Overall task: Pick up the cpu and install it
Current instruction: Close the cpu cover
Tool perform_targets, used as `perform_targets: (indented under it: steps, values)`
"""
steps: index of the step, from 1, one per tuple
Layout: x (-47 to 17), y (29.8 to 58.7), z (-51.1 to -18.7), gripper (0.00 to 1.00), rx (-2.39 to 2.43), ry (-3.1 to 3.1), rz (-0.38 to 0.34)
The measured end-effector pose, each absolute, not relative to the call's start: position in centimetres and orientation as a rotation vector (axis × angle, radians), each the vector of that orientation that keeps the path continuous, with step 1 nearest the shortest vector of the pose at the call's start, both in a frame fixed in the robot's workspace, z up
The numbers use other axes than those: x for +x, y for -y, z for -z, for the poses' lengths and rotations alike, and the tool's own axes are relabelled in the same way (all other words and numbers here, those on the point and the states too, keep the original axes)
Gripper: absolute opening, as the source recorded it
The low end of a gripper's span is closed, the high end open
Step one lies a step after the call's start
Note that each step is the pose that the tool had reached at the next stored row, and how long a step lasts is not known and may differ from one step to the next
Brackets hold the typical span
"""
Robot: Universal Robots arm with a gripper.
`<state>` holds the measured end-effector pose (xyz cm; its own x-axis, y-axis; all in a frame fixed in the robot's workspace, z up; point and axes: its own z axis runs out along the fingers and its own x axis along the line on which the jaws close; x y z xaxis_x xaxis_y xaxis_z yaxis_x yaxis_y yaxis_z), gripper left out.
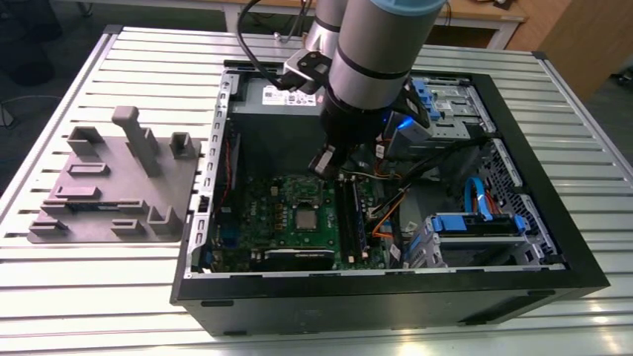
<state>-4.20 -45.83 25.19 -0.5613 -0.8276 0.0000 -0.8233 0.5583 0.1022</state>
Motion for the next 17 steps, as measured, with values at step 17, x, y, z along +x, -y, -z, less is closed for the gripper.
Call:
perform_targets:
  steps: [17]
  values:
    - [-4.24, 46.49, -25.24, 0.10, 1.448, 2.720, 0.110]
